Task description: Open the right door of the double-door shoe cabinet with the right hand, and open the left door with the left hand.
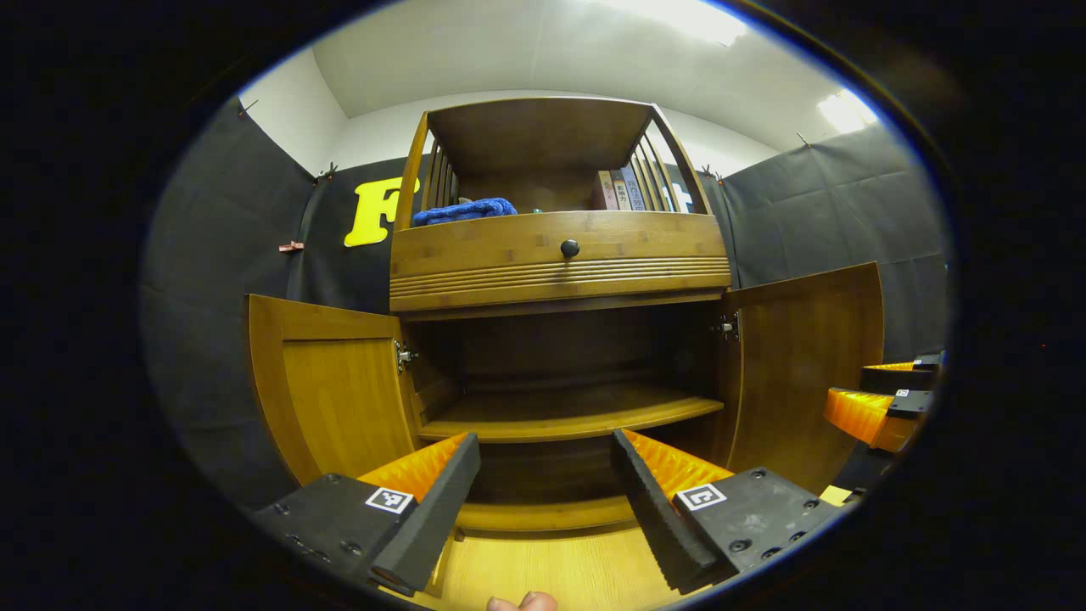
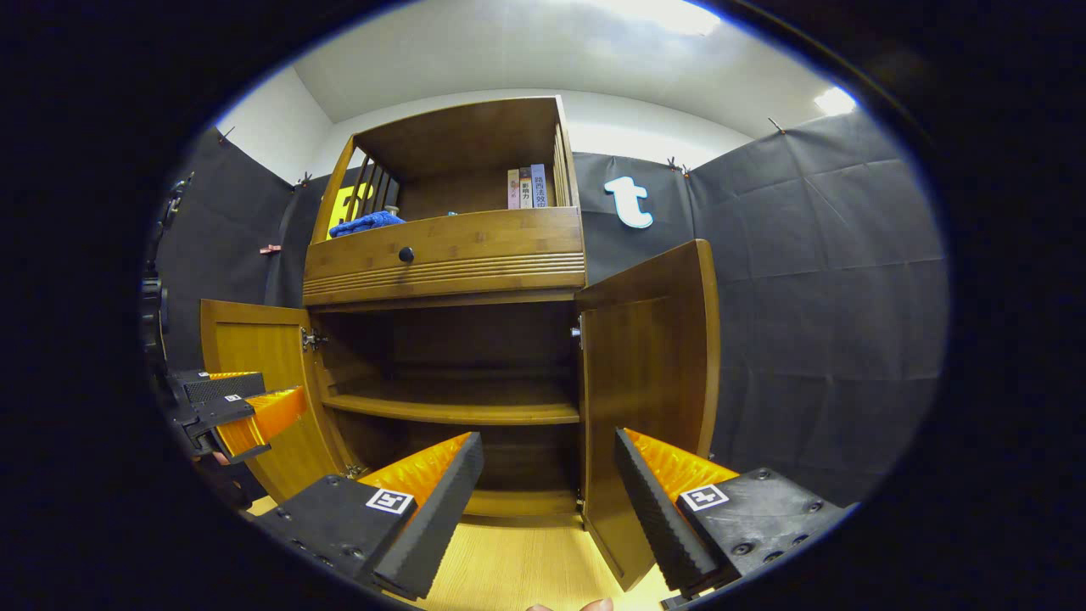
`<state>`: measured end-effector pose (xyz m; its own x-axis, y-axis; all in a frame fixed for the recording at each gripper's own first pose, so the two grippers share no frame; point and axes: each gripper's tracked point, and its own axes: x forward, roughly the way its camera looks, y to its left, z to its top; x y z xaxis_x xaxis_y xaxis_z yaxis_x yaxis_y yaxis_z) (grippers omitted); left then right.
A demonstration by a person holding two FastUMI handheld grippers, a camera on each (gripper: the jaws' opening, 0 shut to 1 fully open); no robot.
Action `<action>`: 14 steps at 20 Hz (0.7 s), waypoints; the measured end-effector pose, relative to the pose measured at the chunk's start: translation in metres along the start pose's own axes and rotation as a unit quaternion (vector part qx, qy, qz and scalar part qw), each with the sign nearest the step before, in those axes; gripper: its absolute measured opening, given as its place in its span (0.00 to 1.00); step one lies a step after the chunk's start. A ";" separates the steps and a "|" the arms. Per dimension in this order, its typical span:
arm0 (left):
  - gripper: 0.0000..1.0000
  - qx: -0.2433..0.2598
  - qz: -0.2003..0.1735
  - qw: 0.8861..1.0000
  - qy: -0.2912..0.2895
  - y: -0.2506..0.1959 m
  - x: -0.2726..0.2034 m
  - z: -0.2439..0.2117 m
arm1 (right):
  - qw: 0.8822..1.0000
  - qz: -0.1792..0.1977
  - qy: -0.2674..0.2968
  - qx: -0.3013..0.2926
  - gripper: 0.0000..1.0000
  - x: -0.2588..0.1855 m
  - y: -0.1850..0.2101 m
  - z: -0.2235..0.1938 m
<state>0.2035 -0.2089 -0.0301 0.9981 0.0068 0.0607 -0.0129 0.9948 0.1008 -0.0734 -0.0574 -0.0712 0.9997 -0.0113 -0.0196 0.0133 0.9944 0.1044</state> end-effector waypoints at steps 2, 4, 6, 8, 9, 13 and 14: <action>0.99 0.002 0.004 1.000 -0.001 0.000 -0.001 -0.001 | 1.000 0.002 0.003 -0.002 0.98 0.000 0.002 -0.003; 0.99 0.000 0.007 1.000 -0.004 0.002 -0.003 -0.002 | 1.000 0.003 0.006 -0.007 0.98 0.002 0.004 -0.005; 0.97 0.000 0.011 1.000 -0.004 0.004 -0.003 -0.004 | 1.000 0.005 0.007 -0.008 0.98 0.003 0.006 -0.004; 0.99 0.001 0.016 1.000 -0.006 0.006 -0.005 -0.004 | 1.000 0.006 0.004 -0.012 0.98 0.005 0.008 -0.002; 0.99 0.000 0.017 1.000 -0.009 0.007 -0.006 -0.003 | 1.000 0.006 0.004 -0.015 0.98 0.006 0.009 -0.002; 0.99 -0.009 0.027 0.999 -0.015 0.012 -0.013 -0.005 | 1.000 0.009 0.005 -0.023 1.00 0.012 0.017 0.001; 0.99 -0.011 0.030 0.999 -0.015 0.014 -0.013 -0.006 | 1.000 0.010 0.003 -0.026 1.00 0.012 0.019 0.003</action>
<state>0.1907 -0.1948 -0.0357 0.9934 0.0629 0.0954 -0.0702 0.9947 0.0752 -0.0615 -0.0391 -0.0669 0.9997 0.0092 -0.0231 -0.0079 0.9986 0.0528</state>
